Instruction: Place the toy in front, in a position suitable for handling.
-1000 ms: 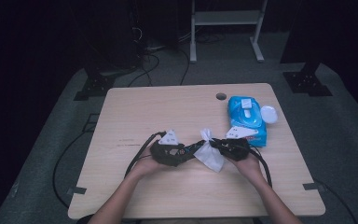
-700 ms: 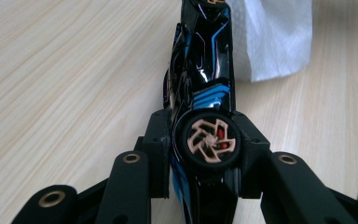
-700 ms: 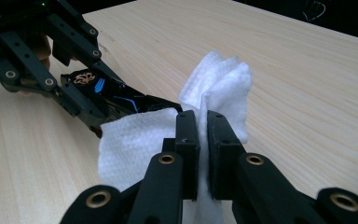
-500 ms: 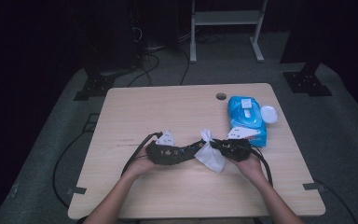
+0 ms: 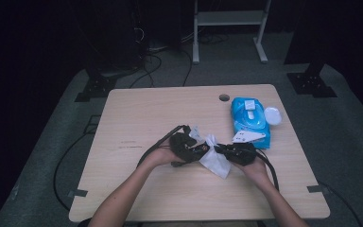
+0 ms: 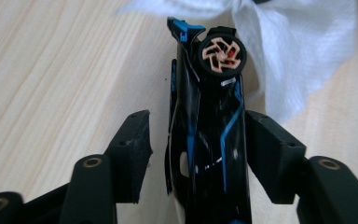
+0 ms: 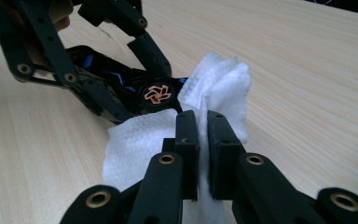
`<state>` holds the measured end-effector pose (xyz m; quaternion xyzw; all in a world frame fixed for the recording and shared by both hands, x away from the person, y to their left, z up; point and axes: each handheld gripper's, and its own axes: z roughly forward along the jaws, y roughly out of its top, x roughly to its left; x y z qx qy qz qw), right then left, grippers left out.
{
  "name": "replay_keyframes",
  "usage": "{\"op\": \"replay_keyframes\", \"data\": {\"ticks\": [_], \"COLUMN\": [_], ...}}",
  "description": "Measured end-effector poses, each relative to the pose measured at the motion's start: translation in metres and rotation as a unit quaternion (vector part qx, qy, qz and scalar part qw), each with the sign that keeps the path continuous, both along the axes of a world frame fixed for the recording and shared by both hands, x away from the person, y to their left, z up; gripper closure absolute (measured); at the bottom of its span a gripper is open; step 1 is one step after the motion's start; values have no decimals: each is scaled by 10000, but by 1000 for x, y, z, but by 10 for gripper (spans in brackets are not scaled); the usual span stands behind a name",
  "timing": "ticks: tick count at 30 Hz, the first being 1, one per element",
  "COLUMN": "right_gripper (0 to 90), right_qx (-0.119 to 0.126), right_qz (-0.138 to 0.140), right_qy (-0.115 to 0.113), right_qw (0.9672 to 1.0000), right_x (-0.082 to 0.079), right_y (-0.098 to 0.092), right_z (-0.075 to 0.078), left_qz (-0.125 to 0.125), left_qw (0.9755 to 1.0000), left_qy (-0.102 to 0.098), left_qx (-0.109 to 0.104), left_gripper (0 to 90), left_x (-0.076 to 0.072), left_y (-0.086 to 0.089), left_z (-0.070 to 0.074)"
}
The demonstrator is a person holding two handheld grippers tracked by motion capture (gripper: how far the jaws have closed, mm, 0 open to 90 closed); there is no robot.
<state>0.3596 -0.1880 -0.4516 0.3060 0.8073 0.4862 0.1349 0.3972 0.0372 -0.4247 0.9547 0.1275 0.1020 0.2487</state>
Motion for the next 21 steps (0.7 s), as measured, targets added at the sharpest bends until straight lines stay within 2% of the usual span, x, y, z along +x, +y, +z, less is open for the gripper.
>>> {"op": "replay_keyframes", "data": {"ticks": [1, 2, 3, 4, 7, 11, 14, 15, 16, 17, 18, 19, 20, 21], "right_gripper": [835, 835, 835, 835, 835, 835, 835, 836, 836, 837, 837, 837, 838, 838], "right_qx": [-5, 13, 44, 69, 113, 297, 304, 458, 458, 587, 587, 634, 764, 903], "right_qz": [8, 5, -1, -2, -26, -80, -124, -110, -110, -62, -62, -21, 52, 146], "right_qy": [19, 45, 73, 102, 182, 224, 206, 153, 153, 31, 31, -20, -77, -202], "right_qw": [10000, 10000, 10000, 9999, 9998, 9993, 9992, 9988, 9988, 9983, 9983, 9980, 9970, 9956], "right_x": [1, 2, 3, 5, 7, 10, 9, 6, 6, 2, 2, 1, -1, -5], "right_y": [1, 2, 2, 2, 3, 1, 2, 3, 3, 4, 4, 5, 7, 11], "right_z": [-1, -2, -3, -5, -7, -7, -4, 0, 0, 10, 10, 14, 21, 30], "left_qz": [0, -54, -54, -99, -101, -133, -153, -171, -172, -162, -162, -177, -164, -155], "left_qw": [10000, 9999, 9999, 9993, 9992, 9998, 9996, 9991, 9986, 9969, 9969, 9957, 9948, 9927], "left_qy": [0, 12, 12, -26, 1, -69, -121, -166, -184, -277, -277, -335, -368, -448], "left_qx": [0, 163, 163, 365, 385, 96, -217, -353, -463, -724, -724, -839, -934, -1105], "left_gripper": [484, 496, 527, 556, 560, 578, 578, 578, 578, 579, 579, 579, 579, 579], "left_x": [0, 1, 1, 0, 1, 0, -5, -7, -8, -12, -12, -15, -17, -21], "left_y": [0, -8, -8, -15, -19, -14, -7, -4, -2, 4, 4, 7, 9, 14], "left_z": [0, 0, 0, -2, -1, 2, 4, 5, 6, 9, 9, 12, 14, 17]}}
